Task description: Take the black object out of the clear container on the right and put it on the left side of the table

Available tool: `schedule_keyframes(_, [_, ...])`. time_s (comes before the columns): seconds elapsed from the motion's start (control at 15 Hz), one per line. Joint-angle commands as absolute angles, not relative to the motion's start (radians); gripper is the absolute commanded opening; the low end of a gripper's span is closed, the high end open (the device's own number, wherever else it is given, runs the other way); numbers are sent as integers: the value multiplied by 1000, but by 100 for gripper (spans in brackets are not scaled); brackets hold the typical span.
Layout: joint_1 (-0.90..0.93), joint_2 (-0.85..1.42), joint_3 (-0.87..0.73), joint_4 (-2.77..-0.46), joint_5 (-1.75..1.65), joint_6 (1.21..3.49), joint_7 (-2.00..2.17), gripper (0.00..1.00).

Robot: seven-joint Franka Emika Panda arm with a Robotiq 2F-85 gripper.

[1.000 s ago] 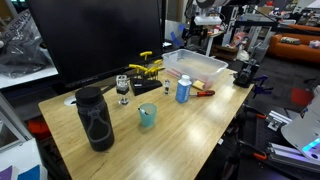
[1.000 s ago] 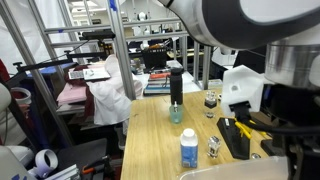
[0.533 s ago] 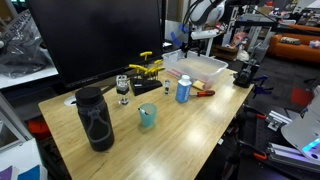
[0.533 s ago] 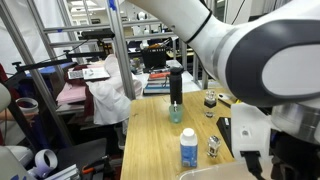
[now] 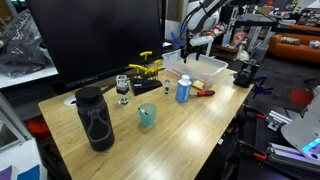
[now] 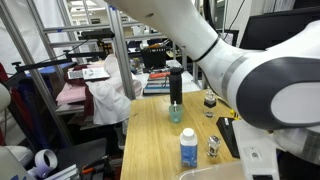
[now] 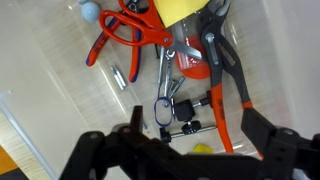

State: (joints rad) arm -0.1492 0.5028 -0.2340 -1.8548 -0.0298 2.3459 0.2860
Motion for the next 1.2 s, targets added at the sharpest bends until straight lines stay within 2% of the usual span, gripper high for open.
schedule_keyframes(0.0, [-152, 503, -232, -1851, -31, 2344, 284, 100])
schedule_keyframes(0.73, [-174, 550, -206, -1822, -22, 2335, 186, 100])
schedule_keyframes(1.13, [-214, 649, -183, -1781, 17, 2428, 100, 100])
